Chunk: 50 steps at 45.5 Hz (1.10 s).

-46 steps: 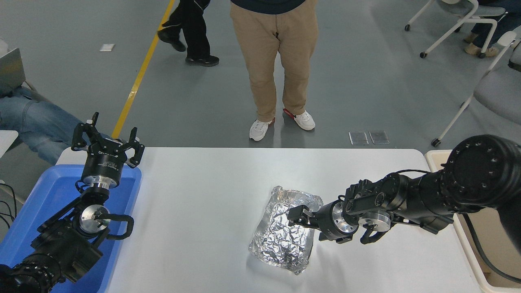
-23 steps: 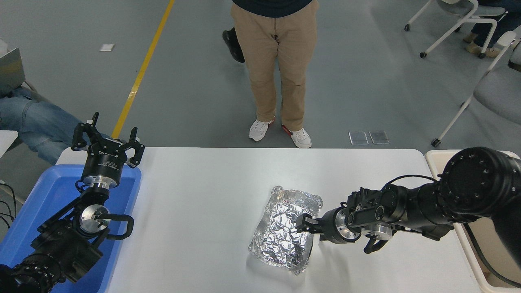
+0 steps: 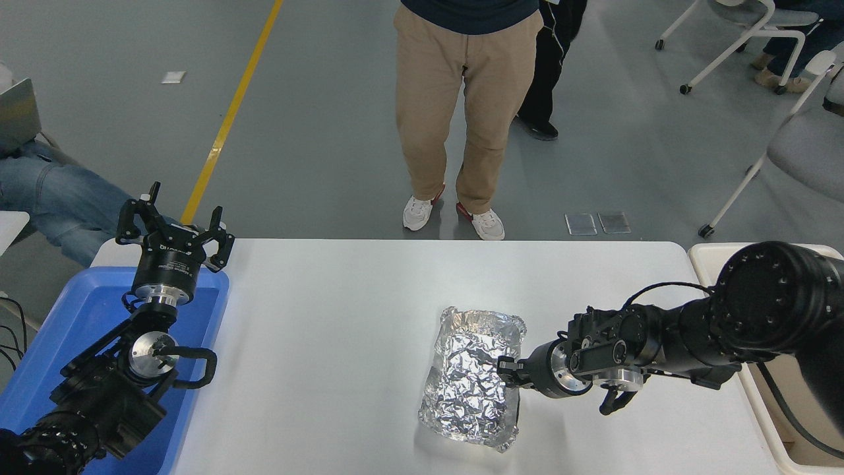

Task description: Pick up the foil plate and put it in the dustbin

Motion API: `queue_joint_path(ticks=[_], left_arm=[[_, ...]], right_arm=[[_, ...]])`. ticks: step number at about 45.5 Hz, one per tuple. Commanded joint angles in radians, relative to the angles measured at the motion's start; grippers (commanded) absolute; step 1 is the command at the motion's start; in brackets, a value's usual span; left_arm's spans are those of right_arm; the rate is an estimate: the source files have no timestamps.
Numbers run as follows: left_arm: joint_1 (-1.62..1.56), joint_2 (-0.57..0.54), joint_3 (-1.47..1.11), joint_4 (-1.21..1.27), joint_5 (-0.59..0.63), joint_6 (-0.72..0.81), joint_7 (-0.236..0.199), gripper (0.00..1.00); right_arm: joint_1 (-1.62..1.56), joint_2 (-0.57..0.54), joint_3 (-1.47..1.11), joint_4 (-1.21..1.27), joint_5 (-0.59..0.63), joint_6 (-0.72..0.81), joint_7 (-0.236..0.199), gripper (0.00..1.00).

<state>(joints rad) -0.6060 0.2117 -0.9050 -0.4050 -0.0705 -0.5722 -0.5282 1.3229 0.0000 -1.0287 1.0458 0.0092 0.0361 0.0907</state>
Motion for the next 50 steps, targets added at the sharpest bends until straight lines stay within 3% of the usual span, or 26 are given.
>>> queue_joint_path(ticks=[1, 29, 50], left_arm=[[0.0, 0.0, 0.0, 0.0, 0.0, 0.0, -0.001, 0.99], [0.0, 0.0, 0.0, 0.0, 0.0, 0.0, 0.001, 0.99], [0.0, 0.0, 0.0, 0.002, 0.0, 0.0, -0.001, 0.99]], right_arm=[[0.117, 0.0, -0.048, 0.043, -0.011, 0.01, 0.004, 0.0], [0.745, -0.353, -0.11, 0.309, -0.06, 0.217, 0.01, 0.0], [1.009, -0.482, -0.146, 0.315, -0.087, 0.378, 0.009, 0.0]])
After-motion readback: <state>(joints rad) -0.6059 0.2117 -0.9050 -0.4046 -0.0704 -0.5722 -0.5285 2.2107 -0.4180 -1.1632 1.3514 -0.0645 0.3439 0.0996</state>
